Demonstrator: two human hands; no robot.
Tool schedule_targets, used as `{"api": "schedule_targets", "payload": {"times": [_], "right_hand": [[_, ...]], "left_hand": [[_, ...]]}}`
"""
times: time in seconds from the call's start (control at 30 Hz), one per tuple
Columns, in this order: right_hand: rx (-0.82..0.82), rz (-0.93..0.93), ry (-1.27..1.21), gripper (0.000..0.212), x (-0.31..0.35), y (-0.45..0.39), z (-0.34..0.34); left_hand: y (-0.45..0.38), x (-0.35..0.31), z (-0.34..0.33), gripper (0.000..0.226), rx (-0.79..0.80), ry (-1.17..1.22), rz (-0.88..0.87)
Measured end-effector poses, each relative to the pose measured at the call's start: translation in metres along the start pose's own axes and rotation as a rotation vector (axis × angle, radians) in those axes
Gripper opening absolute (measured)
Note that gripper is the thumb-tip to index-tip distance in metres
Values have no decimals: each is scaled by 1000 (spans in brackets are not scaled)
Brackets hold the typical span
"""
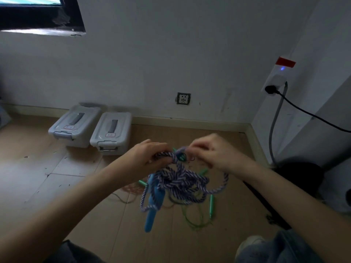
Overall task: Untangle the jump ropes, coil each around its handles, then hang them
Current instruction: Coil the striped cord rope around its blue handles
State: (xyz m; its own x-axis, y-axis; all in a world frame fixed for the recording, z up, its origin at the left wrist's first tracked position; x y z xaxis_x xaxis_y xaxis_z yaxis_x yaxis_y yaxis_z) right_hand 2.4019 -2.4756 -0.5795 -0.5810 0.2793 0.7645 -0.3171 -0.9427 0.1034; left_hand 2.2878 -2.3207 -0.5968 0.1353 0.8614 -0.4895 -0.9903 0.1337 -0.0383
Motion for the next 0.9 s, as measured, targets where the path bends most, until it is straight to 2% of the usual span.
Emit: {"api": "schedule_targets", "payload": {"times": [0.07, 0.1, 0.13, 0.17, 0.2, 0.23, 0.27, 0.3, 0.37, 0.43, 0.47, 0.53, 0.57, 0.6, 0.67, 0.7, 0.8, 0.83, 0.87, 0.9], "right_hand": [[-381, -110, -357, 26, -12, 7, 27], [-520, -152, -496, 26, -19, 12, 37], [-535, -197, -526, 23, -22, 13, 42], [-418, -246, -449, 17, -23, 13, 42], [-229, -302, -307, 10, -22, 11, 34], [-71, -350, -116, 23, -22, 9, 22], [4, -375, 83, 46, -22, 6, 12], [-39, -370, 264, 69, -17, 5, 6], [-264, -217, 610, 100, 0, 6, 2], [-284, -62, 901, 104, 9, 6, -2], [-187, -44, 945, 94, 11, 4, -5], [69, -67, 743, 51, 8, 2, -15], [157, -57, 582, 27, 6, 1, -19], [186, -30, 441, 15, 5, 0, -19], [134, 4, 231, 24, 2, 0, -14], [36, -8, 95, 27, -1, 0, -8], [-533, -163, -339, 31, -24, 4, 24], [-628, -242, -359, 33, -31, 7, 33], [-606, -339, -240, 35, -37, 8, 36], [-474, -458, -24, 36, -43, 8, 35]], "left_hand": [[6, 10, 2, 19, 12, -47, 60], [8, 14, 1, 21, 26, -74, 86], [10, 17, 0, 22, 30, -83, 106], [10, 17, 0, 22, 24, -76, 110], [10, 14, 0, 21, 16, -65, 96], [8, 10, 1, 19, 16, -60, 69], [6, 5, 2, 17, 30, -65, 40], [4, 0, 3, 16, 53, -83, 12], [2, -8, 6, 18, 77, -141, -42], [2, -16, 8, 21, 61, -206, -89], [2, -21, 8, 22, 48, -221, -120], [2, -25, 10, 21, 25, -212, -167], [2, -24, 10, 23, 23, -200, -160], [3, -22, 10, 26, 22, -186, -145], [3, -17, 11, 38, 4, -153, -116], [5, -14, 12, 43, -9, -137, -95], [9, -2, 16, 50, -57, -151, -31], [11, 2, 17, 51, -58, -156, 0], [13, 6, 18, 52, -59, -155, 28], [15, 8, 19, 50, -65, -148, 46]]}}
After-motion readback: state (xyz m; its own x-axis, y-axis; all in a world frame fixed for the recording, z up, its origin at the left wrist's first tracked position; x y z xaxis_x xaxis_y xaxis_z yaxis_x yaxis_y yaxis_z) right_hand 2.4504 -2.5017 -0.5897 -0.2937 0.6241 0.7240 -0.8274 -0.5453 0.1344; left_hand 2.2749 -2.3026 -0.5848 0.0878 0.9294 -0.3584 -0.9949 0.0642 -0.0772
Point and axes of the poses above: each hand's wrist, its own y-axis away from the middle knuckle, its own z-axis out of the back of the hand, x = y × z, the point moved 2 cm from there along -y, towards the middle knuckle, and after that the axes turned 10 degrees about x, right-handed, at the moved point
